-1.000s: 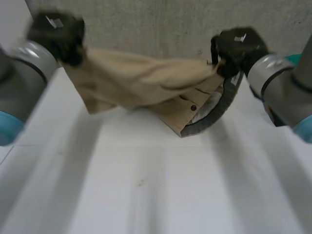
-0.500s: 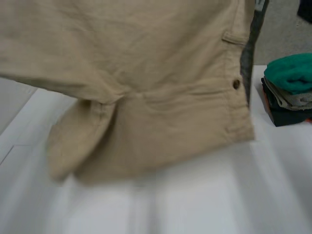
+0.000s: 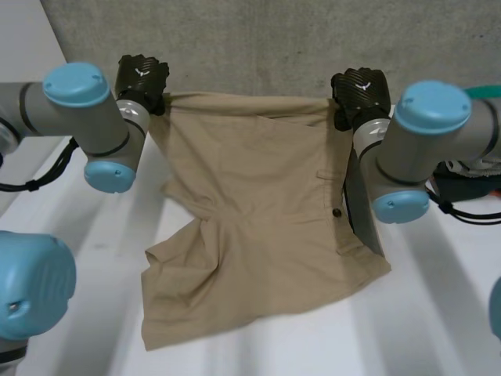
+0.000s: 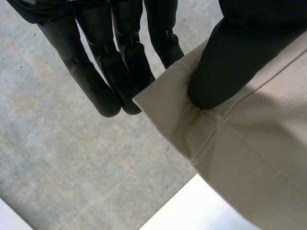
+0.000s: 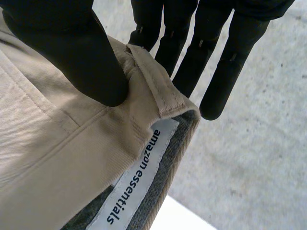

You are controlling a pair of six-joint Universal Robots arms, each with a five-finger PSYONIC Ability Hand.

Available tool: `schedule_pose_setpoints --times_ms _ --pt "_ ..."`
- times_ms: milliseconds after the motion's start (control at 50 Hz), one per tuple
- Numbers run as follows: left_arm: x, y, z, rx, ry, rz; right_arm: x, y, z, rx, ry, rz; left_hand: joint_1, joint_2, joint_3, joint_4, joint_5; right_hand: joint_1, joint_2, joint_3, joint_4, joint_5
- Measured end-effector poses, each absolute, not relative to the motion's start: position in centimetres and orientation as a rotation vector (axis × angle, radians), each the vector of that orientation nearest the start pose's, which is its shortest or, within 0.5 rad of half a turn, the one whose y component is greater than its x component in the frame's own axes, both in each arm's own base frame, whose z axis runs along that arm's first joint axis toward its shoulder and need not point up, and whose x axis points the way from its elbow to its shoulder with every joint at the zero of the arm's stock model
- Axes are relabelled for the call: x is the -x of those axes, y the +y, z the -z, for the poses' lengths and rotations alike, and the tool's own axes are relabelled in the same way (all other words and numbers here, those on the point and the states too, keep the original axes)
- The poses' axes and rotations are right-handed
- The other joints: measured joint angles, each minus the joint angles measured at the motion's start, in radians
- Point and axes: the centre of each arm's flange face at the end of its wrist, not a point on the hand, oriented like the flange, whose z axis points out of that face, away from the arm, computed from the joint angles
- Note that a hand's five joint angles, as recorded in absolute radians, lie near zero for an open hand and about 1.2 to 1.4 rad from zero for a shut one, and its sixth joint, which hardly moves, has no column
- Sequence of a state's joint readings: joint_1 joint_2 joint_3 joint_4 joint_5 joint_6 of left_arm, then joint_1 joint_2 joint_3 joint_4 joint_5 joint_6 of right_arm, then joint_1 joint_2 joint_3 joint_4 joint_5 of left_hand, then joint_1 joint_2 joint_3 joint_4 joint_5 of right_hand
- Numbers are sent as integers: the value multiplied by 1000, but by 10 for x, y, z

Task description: Fold the laundry.

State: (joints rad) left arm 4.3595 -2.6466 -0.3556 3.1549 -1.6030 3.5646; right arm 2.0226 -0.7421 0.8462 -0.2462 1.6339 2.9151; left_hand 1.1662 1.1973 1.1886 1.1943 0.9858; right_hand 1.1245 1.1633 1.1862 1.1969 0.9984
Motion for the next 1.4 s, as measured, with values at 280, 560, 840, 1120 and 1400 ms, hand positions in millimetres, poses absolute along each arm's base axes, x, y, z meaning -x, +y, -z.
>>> schedule_pose_setpoints --times_ms 280,560,840,1120,1400 --pt "309 -456 -257 -701 1776 2478 -332 -425 -224 553 1732 2498 -973 -936 -927 -943 -903 -900 -961 -979 -981 -957" --pt "284 -349 -305 -755 2019 2160 -277 -340 -274 1120 2161 1787 -979 -995 -983 -998 -940 -900 -961 -982 -990 -957" --pt "250 -166 -227 -1419 2597 1467 -217 -258 -214 1645 2164 1284 -819 -866 -857 -860 -823 -678 -731 -741 -750 -720" --pt "237 -145 -181 -1387 2729 1245 -210 -252 -151 1628 2015 1402 -732 -765 -758 -756 -723 -562 -595 -621 -633 -605" --pt "242 -156 -166 -1324 2614 1339 -223 -271 -133 1419 2038 1571 -732 -766 -759 -756 -723 10 9 -5 -4 15"
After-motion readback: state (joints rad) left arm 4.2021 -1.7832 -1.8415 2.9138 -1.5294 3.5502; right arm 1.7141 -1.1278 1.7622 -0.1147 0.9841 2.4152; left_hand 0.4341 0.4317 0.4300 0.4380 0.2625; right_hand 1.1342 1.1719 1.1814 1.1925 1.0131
